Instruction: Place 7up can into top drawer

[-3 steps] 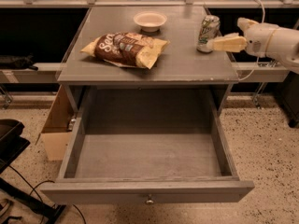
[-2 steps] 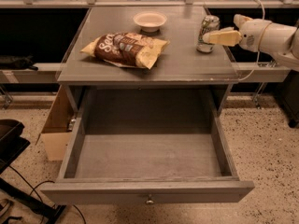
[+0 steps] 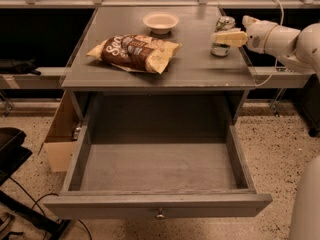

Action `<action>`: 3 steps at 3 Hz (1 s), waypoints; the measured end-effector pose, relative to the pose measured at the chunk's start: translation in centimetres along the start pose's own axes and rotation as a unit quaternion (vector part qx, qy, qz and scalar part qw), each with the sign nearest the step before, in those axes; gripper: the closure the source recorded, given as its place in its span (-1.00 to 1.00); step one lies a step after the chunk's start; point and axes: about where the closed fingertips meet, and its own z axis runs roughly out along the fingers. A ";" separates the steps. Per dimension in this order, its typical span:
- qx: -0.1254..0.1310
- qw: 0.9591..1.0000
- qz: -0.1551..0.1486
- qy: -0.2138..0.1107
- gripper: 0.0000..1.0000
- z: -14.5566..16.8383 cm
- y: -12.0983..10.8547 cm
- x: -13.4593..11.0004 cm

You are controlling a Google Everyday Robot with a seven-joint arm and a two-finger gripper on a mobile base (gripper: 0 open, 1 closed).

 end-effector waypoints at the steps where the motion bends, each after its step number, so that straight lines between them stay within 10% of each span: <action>1: -0.012 1.000 -0.004 -0.004 -0.47 2.1 0.0 0.8; 3: -0.033 0.999 -0.015 -0.005 0.46 3.8 1.1 0.5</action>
Offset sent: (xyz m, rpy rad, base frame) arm 0.0290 0.0452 -0.0055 -0.0319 -0.0377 0.1077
